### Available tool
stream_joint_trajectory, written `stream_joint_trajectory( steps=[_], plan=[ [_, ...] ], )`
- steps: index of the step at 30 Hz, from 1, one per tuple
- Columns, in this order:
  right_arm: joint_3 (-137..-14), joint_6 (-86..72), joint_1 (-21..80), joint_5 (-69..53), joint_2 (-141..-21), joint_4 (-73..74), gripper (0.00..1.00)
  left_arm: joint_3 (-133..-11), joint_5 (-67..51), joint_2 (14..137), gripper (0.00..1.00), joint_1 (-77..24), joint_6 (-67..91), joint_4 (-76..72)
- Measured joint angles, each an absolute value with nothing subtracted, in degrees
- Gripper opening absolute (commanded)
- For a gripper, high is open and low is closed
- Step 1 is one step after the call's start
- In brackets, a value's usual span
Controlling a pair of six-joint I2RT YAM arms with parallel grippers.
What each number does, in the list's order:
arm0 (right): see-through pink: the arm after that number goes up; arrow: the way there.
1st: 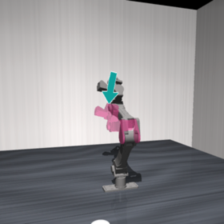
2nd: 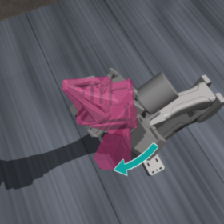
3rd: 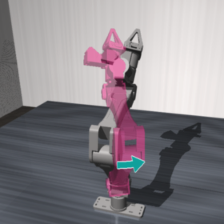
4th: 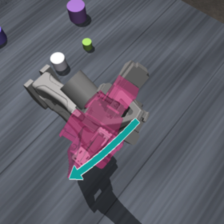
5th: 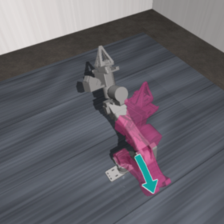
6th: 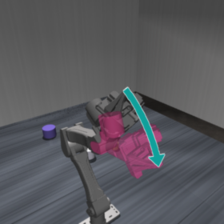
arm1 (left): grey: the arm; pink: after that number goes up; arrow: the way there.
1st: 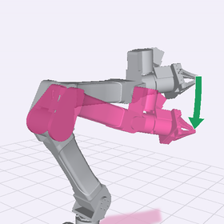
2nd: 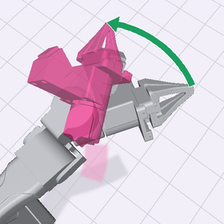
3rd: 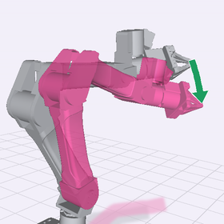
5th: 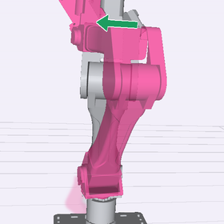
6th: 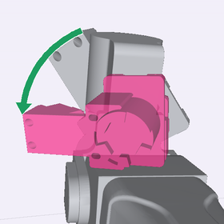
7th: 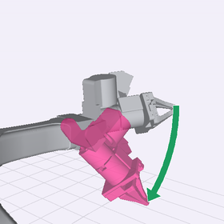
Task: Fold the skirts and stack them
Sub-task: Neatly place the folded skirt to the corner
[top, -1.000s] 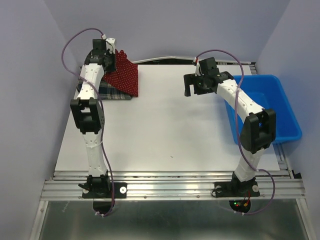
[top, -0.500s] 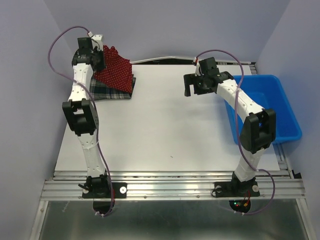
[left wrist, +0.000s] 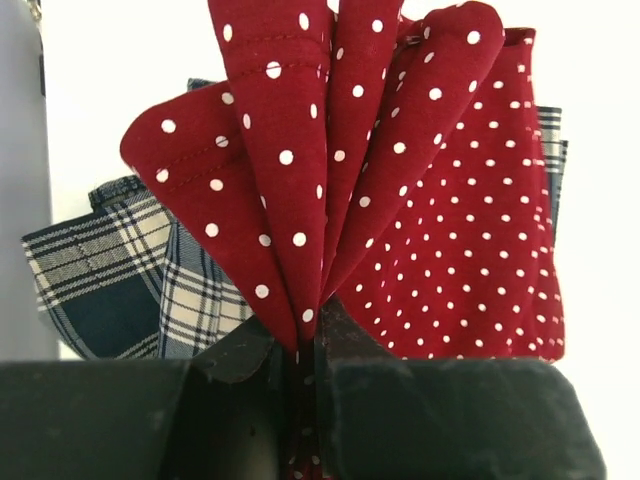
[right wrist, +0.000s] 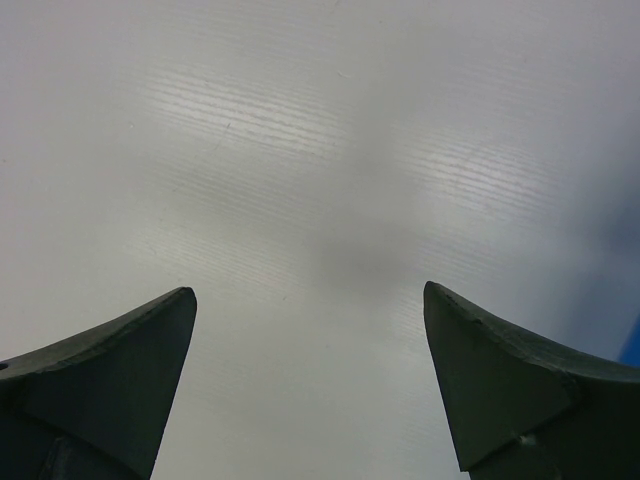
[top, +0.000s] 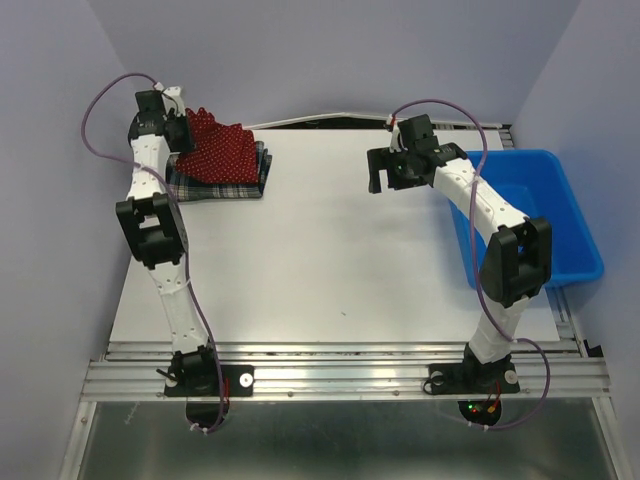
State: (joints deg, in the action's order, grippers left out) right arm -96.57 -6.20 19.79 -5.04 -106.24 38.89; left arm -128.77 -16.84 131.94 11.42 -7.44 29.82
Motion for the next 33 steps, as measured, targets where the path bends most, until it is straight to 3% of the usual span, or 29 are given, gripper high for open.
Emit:
stream_joint_trajectory(
  steps=[2, 3, 7, 11, 19, 21, 22, 24, 33],
  plan=[
    [-96.57, -6.2, 19.79, -5.02, -106.24, 38.98, 1.0, -128.77, -18.04, 133.08, 0.29, 12.4, -6.52, 29.19],
    [-96.57, -6.17, 19.79, -5.02, -106.24, 39.03, 1.0, -128.77, -18.57, 133.71, 0.43, 13.02, -5.98, 29.04],
    [-96.57, -5.85, 19.79, -4.97, -106.24, 39.05, 1.0, -128.77, -19.64, 134.91, 0.59, 15.99, -5.17, 28.86],
    [-96.57, -5.72, 19.79, -4.93, -106.24, 39.07, 1.0, -128.84, -18.81, 134.89, 0.66, 17.8, -6.15, 28.88],
    [-96.57, -4.62, 19.79, -3.68, -105.41, 39.33, 1.0, -125.51, -14.33, 130.02, 0.67, 17.47, -10.02, 29.65],
    [-96.55, -4.05, 19.51, -3.38, -104.73, 39.53, 1.0, -122.63, -13.19, 126.15, 0.76, 17.5, -11.44, 29.5],
    [-96.55, -3.81, 19.4, -3.4, -104.31, 39.57, 1.0, -121.23, -12.84, 124.01, 0.92, 17.61, -12.25, 29.32],
    [-96.12, -3.36, 18.59, -4.01, -102.98, 39.46, 1.0, -117.45, -12.1, 118.32, 0.99, 17.78, -14.09, 28.91],
    [-88.47, -3.05, 6.35, -10.63, -94.35, 38.94, 1.0, -115.96, -8.71, 99.29, 0.99, 15.77, -20.8, 31.66]
  ],
)
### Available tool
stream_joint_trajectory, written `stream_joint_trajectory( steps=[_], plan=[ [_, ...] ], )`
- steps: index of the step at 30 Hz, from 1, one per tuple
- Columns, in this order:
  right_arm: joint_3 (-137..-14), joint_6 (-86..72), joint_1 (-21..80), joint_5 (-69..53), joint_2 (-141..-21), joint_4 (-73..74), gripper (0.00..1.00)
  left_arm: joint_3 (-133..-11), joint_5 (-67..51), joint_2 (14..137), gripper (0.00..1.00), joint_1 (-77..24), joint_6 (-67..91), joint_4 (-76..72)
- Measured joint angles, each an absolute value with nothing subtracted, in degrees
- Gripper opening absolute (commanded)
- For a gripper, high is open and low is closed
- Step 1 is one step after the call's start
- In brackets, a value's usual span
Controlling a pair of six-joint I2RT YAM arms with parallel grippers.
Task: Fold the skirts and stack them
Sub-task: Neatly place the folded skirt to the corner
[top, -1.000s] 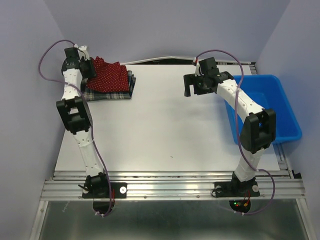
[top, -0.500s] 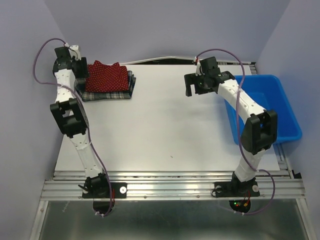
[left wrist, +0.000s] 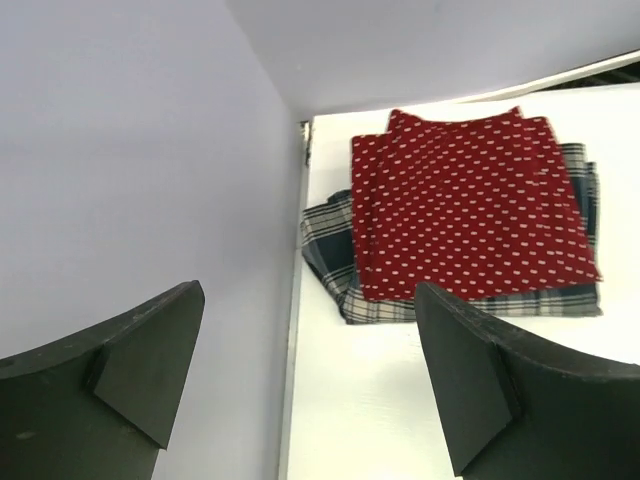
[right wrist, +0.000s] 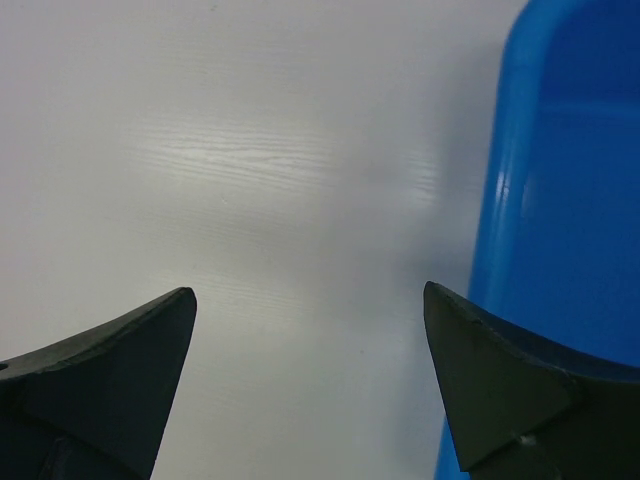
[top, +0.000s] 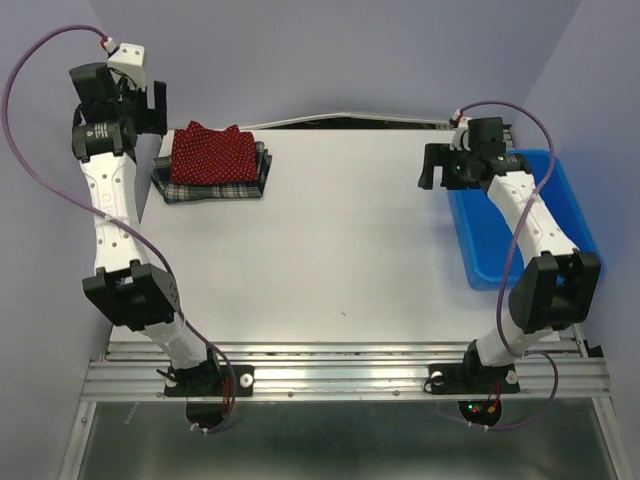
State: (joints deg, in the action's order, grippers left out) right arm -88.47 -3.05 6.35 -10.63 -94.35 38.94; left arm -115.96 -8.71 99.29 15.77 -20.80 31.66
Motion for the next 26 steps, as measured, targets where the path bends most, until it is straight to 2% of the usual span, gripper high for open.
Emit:
stream_joint_trajectory(
  steps=[4, 11, 15, 19, 26],
  plan=[
    [-80.18, -3.42, 3.92, -11.25, -88.51, 36.36, 1.0, -105.95, -8.6, 91.09, 0.99, 10.41, -20.62, 30.35],
    [-62.17, -3.79, 4.99, -15.31, -77.21, 30.3, 1.0, -72.82, -10.87, 75.33, 0.99, -4.64, -17.32, 24.29],
    [-51.59, -3.46, 4.95, -16.25, -72.82, 27.14, 1.0, -59.68, -12.73, 71.53, 0.99, -8.19, -13.91, 21.12],
    [-45.87, -3.2, 5.04, -17.85, -67.09, 25.74, 1.0, -54.65, -13.26, 70.37, 0.99, -9.96, -11.66, 18.63],
    [-45.01, -2.79, 4.99, -18.74, -62.87, 23.66, 1.0, -53.06, -13.28, 65.8, 0.99, -10.28, -9.98, 14.74]
  ],
)
